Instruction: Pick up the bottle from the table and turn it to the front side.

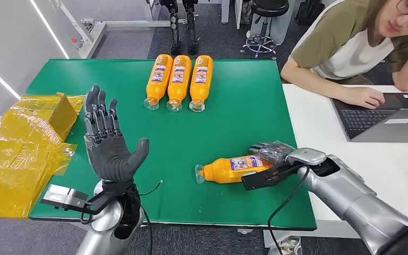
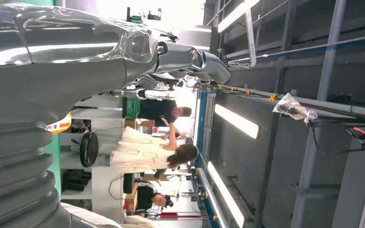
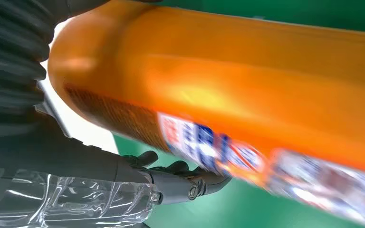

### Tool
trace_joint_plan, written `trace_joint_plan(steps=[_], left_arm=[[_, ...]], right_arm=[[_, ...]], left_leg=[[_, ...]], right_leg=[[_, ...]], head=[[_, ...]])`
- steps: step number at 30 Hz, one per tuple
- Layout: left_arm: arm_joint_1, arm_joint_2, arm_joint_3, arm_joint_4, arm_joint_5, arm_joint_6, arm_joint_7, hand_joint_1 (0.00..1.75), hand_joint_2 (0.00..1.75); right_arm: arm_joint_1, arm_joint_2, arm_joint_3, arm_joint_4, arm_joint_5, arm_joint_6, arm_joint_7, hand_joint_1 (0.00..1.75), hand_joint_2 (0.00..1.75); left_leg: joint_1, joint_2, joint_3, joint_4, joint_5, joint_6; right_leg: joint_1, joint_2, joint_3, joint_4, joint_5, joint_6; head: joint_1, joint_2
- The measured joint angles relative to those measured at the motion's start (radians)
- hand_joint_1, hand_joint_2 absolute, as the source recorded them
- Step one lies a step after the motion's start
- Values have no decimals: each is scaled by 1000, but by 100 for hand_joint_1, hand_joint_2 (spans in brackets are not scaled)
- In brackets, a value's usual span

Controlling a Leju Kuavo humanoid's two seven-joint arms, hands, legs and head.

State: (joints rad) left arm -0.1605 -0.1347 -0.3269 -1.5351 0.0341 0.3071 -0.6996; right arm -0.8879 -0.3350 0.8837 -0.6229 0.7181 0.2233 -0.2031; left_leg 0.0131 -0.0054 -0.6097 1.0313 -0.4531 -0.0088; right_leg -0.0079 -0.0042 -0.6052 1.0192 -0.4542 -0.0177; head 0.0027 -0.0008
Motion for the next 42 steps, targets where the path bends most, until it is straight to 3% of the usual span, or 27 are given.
trace_joint_plan(steps=[6,10,11,31,38,42], left_arm=[[0,-1,0,0,-2,-2,0,0,175],[0,-2,0,0,-3,-3,0,0,175],[0,-2,0,0,-3,-4,0,0,175],[-3,-1,0,0,-2,11,0,0,175],[-3,-1,0,0,-1,30,0,0,175],[0,-1,1,-3,-4,48,0,0,175]], right_arm=[[11,-18,8,20,3,-24,14,0,175],[13,-23,11,28,3,-33,17,168,175],[14,-24,11,29,5,-37,14,175,175],[22,-4,11,33,21,-156,-41,175,175],[37,52,-33,33,20,-340,-49,175,175],[81,106,-123,-8,-70,-493,-52,175,175]], left_leg=[[0,0,0,0,0,0],[0,1,1,0,0,0],[0,1,1,0,0,0],[0,1,0,0,0,0],[0,1,0,0,0,0],[1,1,0,0,0,0]], right_leg=[[0,0,0,0,0,0],[0,1,0,0,0,0],[0,1,0,0,0,0],[0,1,0,0,0,0],[0,1,0,1,0,0],[1,1,0,1,0,0]], head=[[0,0],[0,0],[0,0],[0,0],[0,0],[0,0]])
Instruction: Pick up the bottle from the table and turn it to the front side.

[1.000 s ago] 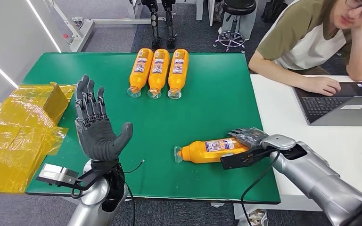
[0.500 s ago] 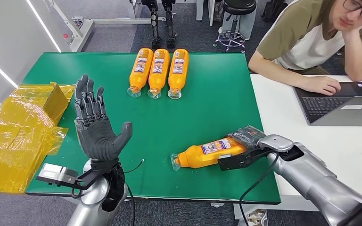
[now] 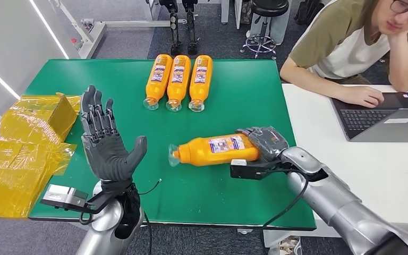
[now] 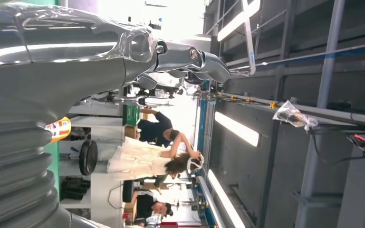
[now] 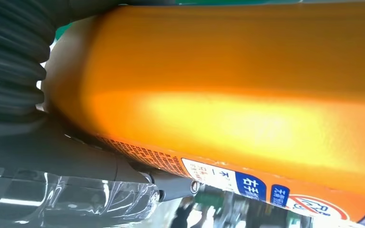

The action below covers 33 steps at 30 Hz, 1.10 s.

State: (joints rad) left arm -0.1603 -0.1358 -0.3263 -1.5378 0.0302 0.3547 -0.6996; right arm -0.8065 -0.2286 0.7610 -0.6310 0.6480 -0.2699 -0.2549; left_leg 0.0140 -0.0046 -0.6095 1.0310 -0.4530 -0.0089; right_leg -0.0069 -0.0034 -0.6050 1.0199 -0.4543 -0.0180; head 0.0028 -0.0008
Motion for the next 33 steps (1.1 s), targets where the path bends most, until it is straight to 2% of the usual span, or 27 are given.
trace_joint_plan(steps=[3,8,10,14,17,24,33], left_arm=[[4,0,0,-5,0,6,0,0,175],[5,-5,0,-5,13,6,0,0,175],[4,-12,-3,-4,19,-1,5,0,175],[2,-22,-16,-4,46,-62,37,0,175],[-2,-24,-34,-4,73,-141,55,0,175],[-9,-23,-81,-4,98,-275,65,0,175],[-22,-15,-132,-4,73,-382,57,0,175]], right_arm=[[69,47,-110,-78,-141,-102,-51,175,175],[256,129,-284,-275,-350,-364,-264,175,175],[340,172,-335,-358,-404,-414,-303,175,175],[477,247,-398,-495,-436,-427,-294,175,175],[539,279,-413,-563,-452,-424,-265,175,175],[596,301,-414,-622,-455,-397,-225,175,175],[624,302,-412,-651,-401,-322,-123,175,175]], left_leg=[[0,-1,0,0,0,0],[0,-4,-1,0,-1,-1],[0,-4,-1,-1,-2,-1],[0,-4,-1,-1,-2,-2],[0,-3,0,-1,-2,-2],[0,-1,0,-1,-2,-2],[0,-1,0,-1,-2,-2]], right_leg=[[0,-1,0,0,-1,0],[0,-3,0,0,-3,2],[0,-3,0,0,-3,2],[0,-3,0,-1,-3,2],[0,-2,0,-1,-3,2],[0,-1,0,-1,-3,2],[0,0,-1,-1,-3,2]], head=[[0,0],[0,0],[0,0],[0,0],[0,0],[0,0],[0,0]])
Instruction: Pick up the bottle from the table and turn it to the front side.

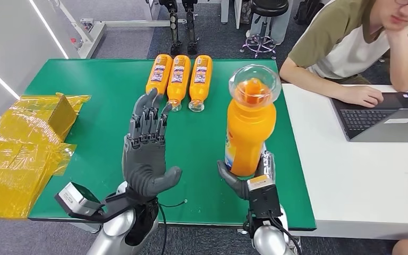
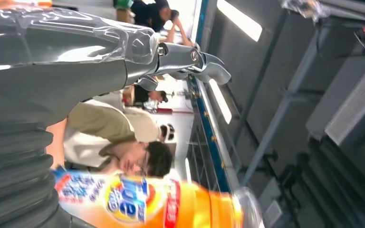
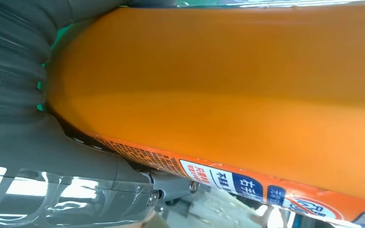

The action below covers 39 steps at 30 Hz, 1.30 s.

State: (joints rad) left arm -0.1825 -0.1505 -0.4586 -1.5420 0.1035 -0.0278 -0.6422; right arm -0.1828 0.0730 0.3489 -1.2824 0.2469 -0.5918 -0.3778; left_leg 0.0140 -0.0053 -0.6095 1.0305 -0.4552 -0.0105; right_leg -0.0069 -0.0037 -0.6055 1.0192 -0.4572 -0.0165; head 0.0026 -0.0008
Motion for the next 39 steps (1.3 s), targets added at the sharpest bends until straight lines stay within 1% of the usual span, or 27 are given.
trace_joint_plan(steps=[4,8,14,19,23,29,36,37,39], left_arm=[[-7,1,-6,3,-6,-19,-7,0,175],[-14,1,-6,8,-6,-23,-7,0,175],[-35,0,-6,24,-3,-33,-5,0,175],[-41,0,-1,41,14,-46,-3,0,175],[-39,0,8,49,21,-58,-1,0,175],[-28,4,17,50,22,-65,-1,0,175],[-14,12,18,50,22,-65,-1,0,175],[-12,12,18,50,22,-65,-1,4,175],[-10,12,18,50,23,-65,-1,92,175]], right_arm=[[10,-4,0,-9,65,55,69,175,175],[15,-10,0,-16,112,87,109,175,175],[18,-28,10,-31,292,209,200,175,175],[22,-52,12,-59,445,317,212,175,175],[21,-88,14,-83,523,378,220,175,175],[32,-153,20,-103,571,410,233,175,175],[33,-191,29,-114,606,427,252,175,175],[33,-194,29,-114,607,427,252,175,175],[32,-198,30,-114,608,428,252,175,175]], left_leg=[[0,0,0,0,0,0],[0,0,0,0,0,0],[0,0,0,0,0,0],[0,0,0,0,0,0],[0,0,0,0,0,0],[0,0,0,0,0,0],[0,1,0,0,0,0],[0,1,0,0,0,0],[0,1,0,0,0,0]], right_leg=[[0,0,0,0,0,0],[0,0,0,0,0,0],[0,0,0,0,0,0],[0,0,0,0,0,0],[0,0,0,0,0,0],[0,0,0,0,0,0],[0,1,0,0,0,0],[0,1,0,0,0,0],[0,1,0,0,0,0]], head=[[0,0],[0,0],[0,0],[0,0],[0,0],[0,0],[0,0],[0,0],[0,0]])
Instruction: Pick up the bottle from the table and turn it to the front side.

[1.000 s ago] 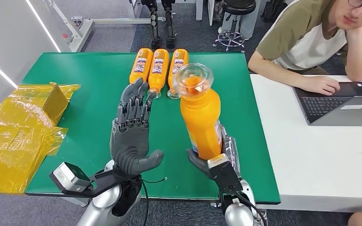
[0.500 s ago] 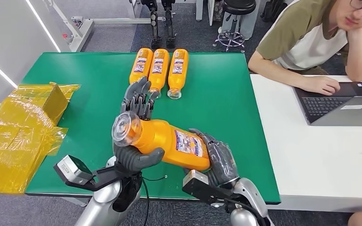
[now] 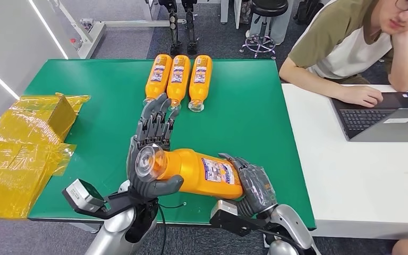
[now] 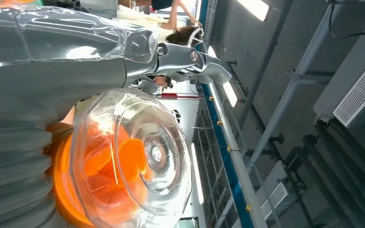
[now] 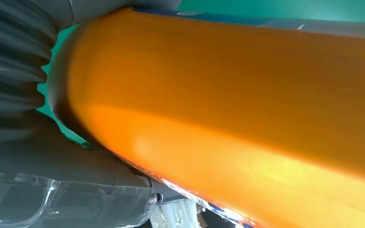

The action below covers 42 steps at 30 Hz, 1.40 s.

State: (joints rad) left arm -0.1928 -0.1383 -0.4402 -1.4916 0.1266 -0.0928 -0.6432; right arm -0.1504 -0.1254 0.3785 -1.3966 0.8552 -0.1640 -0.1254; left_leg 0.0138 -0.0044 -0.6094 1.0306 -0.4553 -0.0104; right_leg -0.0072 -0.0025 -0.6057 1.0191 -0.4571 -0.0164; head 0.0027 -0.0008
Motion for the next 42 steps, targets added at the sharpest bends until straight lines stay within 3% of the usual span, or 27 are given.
trace_joint_plan(steps=[2,16,34,42], left_arm=[[2,1,0,0,3,-1,0,175,175],[1,14,0,10,4,-36,67,175,175],[-46,12,-1,12,29,-48,88,175,175],[-55,12,-1,12,31,-48,88,175,175]], right_arm=[[0,-3,1,0,0,1,1,175,175],[2,-17,-5,2,3,-87,-13,175,175],[13,-17,3,2,-63,-217,-82,175,175],[12,-14,4,2,-71,-227,-89,175,175]], left_leg=[[0,0,0,0,0,0],[0,0,0,0,0,0],[0,0,0,0,0,0],[0,0,0,0,0,0]], right_leg=[[0,0,0,0,0,0],[0,0,0,0,0,0],[0,-1,1,0,0,0],[0,-1,1,0,0,0]], head=[[0,0],[0,0],[0,0],[0,0]])
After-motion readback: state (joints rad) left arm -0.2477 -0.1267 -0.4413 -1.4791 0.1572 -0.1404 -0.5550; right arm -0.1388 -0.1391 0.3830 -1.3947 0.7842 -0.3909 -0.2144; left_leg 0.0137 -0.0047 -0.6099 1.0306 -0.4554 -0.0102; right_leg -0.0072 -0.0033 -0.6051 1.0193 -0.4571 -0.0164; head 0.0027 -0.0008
